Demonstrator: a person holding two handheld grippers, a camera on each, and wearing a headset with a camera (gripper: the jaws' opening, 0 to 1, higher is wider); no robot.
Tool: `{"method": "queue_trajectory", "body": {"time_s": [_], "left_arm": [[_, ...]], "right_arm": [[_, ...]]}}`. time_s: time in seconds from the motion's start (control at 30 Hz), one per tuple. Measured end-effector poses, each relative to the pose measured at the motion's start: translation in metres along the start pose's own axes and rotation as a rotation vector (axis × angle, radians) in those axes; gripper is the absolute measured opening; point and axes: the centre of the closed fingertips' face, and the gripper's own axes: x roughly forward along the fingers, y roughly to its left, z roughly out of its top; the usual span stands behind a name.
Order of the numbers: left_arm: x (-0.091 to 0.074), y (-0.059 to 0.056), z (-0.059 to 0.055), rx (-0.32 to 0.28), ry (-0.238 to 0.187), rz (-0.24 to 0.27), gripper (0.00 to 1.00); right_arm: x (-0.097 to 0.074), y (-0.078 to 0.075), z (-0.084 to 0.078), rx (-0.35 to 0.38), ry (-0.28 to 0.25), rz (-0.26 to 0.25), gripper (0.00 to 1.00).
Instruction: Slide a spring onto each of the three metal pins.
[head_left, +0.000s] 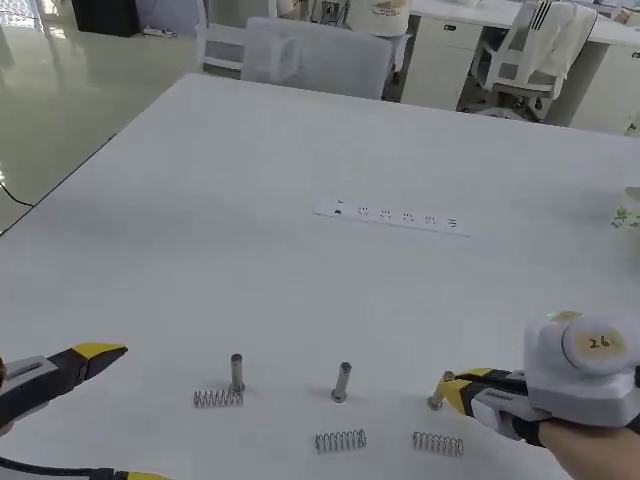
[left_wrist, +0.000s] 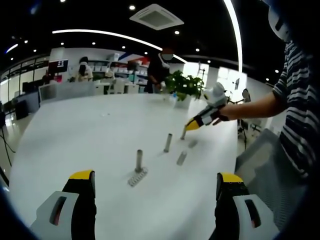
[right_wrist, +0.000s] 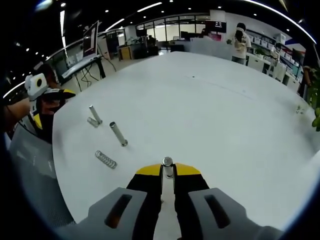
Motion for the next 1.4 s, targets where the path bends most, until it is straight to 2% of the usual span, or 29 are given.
{"method": "queue_trajectory", "body": {"time_s": [0.17, 0.63, 0.97, 1.1, 1.13, 1.2, 1.27, 1.4], "left_arm": [[0.001, -0.001, 0.000, -0.001, 0.002, -0.002, 0.98], [-0.001, -0.002, 0.003, 0.005, 0.004, -0.002, 0.98], [-0.001, -0.001, 0.002, 0.008, 0.009, -0.005, 0.98], [-0.001, 0.000, 0.001, 0.008, 0.012, -0.003, 0.98], [0.000, 0.000, 0.002, 0.008, 0.011, -0.004, 0.98], [0.000, 0.000, 0.002, 0.006, 0.010, -0.005, 0.98], [0.000, 0.000, 0.001, 0.008, 0.013, -0.005, 0.98], [0.001, -0.001, 0.000, 0.006, 0.017, -0.008, 0.98]], "right_arm": [[0.000, 0.000, 0.001, 0.016, -0.013, 0.004, 0.11], [-0.009, 0.000, 0.013, -0.015, -0.037, 0.015, 0.12], [-0.029, 0.003, 0.028, -0.053, -0.081, 0.040, 0.13], [-0.037, 0.005, 0.030, -0.095, -0.076, 0.058, 0.13], [-0.039, 0.008, 0.031, -0.108, -0.071, 0.079, 0.13], [-0.041, 0.020, 0.025, -0.140, -0.034, 0.155, 0.12], [-0.041, 0.024, 0.024, -0.216, -0.018, 0.161, 0.12], [-0.041, 0.038, 0.009, -0.391, 0.075, 0.212, 0.13]]}}
